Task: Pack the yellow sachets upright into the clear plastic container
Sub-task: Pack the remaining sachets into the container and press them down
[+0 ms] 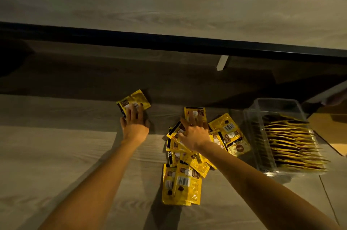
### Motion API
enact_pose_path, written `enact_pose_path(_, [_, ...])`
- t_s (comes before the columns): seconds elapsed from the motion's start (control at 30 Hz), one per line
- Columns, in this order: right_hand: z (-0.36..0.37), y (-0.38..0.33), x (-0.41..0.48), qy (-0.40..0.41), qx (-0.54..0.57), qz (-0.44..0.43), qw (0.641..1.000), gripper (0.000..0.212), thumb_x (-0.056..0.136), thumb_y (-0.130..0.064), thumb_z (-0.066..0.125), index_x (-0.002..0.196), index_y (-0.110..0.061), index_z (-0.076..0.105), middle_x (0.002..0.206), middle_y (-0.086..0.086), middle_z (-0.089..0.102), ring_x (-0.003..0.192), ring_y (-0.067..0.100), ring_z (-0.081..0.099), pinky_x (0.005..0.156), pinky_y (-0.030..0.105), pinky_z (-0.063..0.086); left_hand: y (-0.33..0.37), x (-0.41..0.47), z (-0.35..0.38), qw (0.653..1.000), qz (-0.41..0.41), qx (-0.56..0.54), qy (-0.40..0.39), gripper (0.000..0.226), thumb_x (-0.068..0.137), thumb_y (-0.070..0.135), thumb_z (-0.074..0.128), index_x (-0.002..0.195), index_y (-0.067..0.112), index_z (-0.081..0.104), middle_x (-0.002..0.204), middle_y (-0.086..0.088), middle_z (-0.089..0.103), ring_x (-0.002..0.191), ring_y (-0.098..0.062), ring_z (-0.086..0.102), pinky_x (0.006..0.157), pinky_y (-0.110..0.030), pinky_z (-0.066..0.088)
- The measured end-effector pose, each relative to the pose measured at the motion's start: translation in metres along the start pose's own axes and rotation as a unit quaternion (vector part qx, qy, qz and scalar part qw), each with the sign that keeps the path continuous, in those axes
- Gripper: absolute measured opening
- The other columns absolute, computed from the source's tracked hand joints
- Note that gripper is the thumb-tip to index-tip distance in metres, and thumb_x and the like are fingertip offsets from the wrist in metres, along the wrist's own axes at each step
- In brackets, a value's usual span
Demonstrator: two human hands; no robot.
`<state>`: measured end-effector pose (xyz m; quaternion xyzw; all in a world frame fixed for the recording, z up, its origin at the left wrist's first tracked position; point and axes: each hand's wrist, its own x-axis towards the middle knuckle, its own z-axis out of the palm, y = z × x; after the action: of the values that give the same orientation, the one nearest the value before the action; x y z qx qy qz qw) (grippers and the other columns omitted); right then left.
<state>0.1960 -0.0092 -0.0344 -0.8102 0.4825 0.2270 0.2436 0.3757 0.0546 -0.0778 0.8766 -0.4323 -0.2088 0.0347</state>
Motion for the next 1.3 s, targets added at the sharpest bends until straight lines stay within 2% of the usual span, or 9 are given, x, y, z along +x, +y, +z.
enact_pose_path(0.1, [0.007,0.006,-0.001,0.046,-0.015,-0.035,0.998,0.056,0.094,-0.048,0.036,0.141,-0.017,0.033,0.134,0.013,0.052,0.128,0.032,0.045,0.110,0.045,0.026,0.008,-0.019,0.005,0.998,0.025,0.047,0.042,0.050,0.095,0.033,0.043,0.141,0.014,0.036,0.150,-0.015,0.030,0.140,-0.033,0.023,0.116,-0.051,0.008])
enact_pose_path(0.2, [0.016,0.015,-0.006,0.090,-0.008,-0.068,0.994,0.061,0.092,-0.048,0.041,0.142,-0.016,0.025,0.128,0.013,0.056,0.119,0.032,0.050,0.103,0.041,0.037,0.025,-0.041,0.010,0.992,0.055,0.108,0.028,0.041,0.094,0.044,0.042,0.114,0.013,0.059,0.123,-0.010,0.057,0.123,-0.027,0.042,0.111,-0.044,0.024])
enact_pose_path(0.4, [0.009,0.031,-0.018,0.045,-0.029,-0.008,0.999,0.075,0.090,-0.055,0.040,0.149,-0.021,0.008,0.143,0.013,0.043,0.136,0.035,0.027,0.111,0.045,0.025,0.032,-0.053,0.017,0.992,0.041,0.121,0.008,0.050,0.091,0.051,0.040,0.125,0.015,0.049,0.137,-0.014,0.040,0.129,-0.031,0.033,0.107,-0.044,0.031])
enact_pose_path(0.63, [0.011,0.036,-0.032,0.098,-0.092,-0.071,0.988,0.050,0.096,-0.010,0.034,0.143,-0.005,0.020,0.124,0.019,0.057,0.112,0.035,0.056,0.090,0.039,0.044,0.049,-0.069,0.008,0.980,0.039,0.193,-0.039,0.049,0.094,0.028,0.045,0.136,0.008,0.028,0.138,-0.028,0.043,0.124,-0.045,0.045,0.101,-0.047,0.041])
enact_pose_path(0.8, [-0.009,0.053,-0.042,0.192,0.063,-0.067,0.977,0.026,0.090,-0.006,0.045,0.116,-0.002,0.048,0.111,0.022,0.064,0.105,0.042,0.058,0.082,0.043,0.047,0.068,-0.086,-0.015,0.998,-0.002,0.040,0.057,0.038,0.095,0.008,0.043,0.132,0.009,0.042,0.122,-0.017,0.059,0.112,-0.035,0.057,0.089,-0.042,0.047])
enact_pose_path(0.9, [-0.026,0.068,-0.050,0.237,0.258,-0.048,0.935,0.018,0.089,-0.012,0.050,0.103,0.000,0.054,0.103,0.021,0.066,0.101,0.038,0.059,0.079,0.041,0.047,0.095,-0.096,-0.033,0.984,-0.014,-0.094,0.151,0.032,0.096,0.006,0.040,0.124,0.010,0.054,0.111,-0.018,0.064,0.102,-0.036,0.060,0.078,-0.042,0.048])
enact_pose_path(1.03, [-0.052,0.101,-0.066,0.245,0.419,-0.060,0.872,0.012,0.085,-0.011,0.057,0.096,-0.006,0.057,0.092,0.011,0.063,0.094,0.027,0.062,0.075,0.035,0.051,0.151,-0.110,-0.049,0.943,0.036,-0.238,0.228,0.027,0.094,0.013,0.048,0.116,0.007,0.064,0.110,-0.018,0.061,0.104,-0.033,0.052,0.085,-0.034,0.038])
enact_pose_path(1.2, [-0.075,0.161,-0.087,0.303,0.447,-0.066,0.839,0.003,0.084,-0.011,0.062,0.086,-0.012,0.061,0.079,0.001,0.062,0.080,0.016,0.061,0.067,0.028,0.052,0.222,-0.127,-0.054,0.906,0.036,-0.377,0.189,0.026,0.086,0.016,0.060,0.110,0.009,0.068,0.106,-0.012,0.068,0.100,-0.026,0.062,0.081,-0.029,0.045])
enact_pose_path(1.3, [-0.084,0.199,-0.097,0.339,0.448,-0.050,0.825,0.003,0.085,-0.016,0.064,0.086,-0.013,0.065,0.081,0.001,0.065,0.081,0.015,0.062,0.073,0.033,0.055,0.258,-0.135,-0.049,0.904,0.049,-0.385,0.178,0.022,0.084,0.011,0.062,0.105,0.009,0.068,0.100,-0.007,0.069,0.090,-0.015,0.059,0.073,-0.022,0.040])
